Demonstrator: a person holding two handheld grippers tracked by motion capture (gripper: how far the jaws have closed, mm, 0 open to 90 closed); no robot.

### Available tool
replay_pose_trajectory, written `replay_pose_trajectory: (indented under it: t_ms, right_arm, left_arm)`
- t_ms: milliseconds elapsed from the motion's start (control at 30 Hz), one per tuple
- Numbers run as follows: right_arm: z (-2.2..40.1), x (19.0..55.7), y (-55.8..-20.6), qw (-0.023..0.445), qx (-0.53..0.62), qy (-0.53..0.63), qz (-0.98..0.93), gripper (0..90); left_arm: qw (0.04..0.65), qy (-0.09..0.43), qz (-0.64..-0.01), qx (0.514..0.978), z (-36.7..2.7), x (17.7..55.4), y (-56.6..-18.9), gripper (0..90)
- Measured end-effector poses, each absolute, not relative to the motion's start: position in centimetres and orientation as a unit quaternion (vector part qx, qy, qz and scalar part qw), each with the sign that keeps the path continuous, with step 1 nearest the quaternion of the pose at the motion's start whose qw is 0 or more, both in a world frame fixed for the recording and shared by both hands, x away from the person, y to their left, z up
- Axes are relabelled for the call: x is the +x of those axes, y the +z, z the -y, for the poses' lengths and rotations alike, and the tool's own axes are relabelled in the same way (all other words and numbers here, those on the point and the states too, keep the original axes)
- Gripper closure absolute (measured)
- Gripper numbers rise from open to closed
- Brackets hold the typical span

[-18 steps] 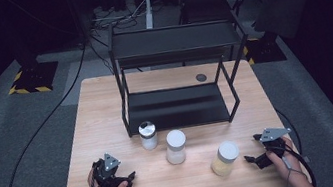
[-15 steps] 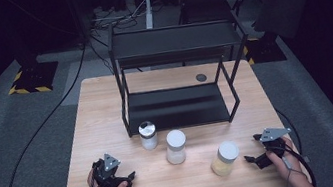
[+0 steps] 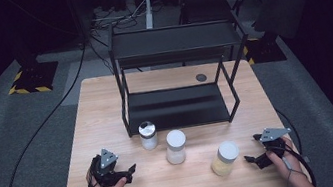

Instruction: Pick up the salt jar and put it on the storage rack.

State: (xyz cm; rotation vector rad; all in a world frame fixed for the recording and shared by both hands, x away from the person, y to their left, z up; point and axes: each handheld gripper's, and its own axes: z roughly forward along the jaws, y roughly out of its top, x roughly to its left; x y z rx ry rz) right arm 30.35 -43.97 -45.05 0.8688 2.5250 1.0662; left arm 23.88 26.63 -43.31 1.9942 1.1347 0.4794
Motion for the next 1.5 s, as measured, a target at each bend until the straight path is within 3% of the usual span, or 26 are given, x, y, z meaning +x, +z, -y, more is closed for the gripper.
replay_pose_trajectory:
  t_ms: [733, 1500]
  right_arm:
    - [44.0, 30.4, -45.0, 0.133, 0.299, 0.368, -0.870, 0.0]
    - [44.0, 30.4, -45.0, 0.133, 0.300, 0.368, -0.870, 0.0]
  left_arm:
    - [0.445, 0.215, -0.410, 0.767, -24.5, 25.8, -41.8, 4.4]
    - [0.476, 0.244, -0.388, 0.750, -22.2, 27.5, -42.6, 4.0]
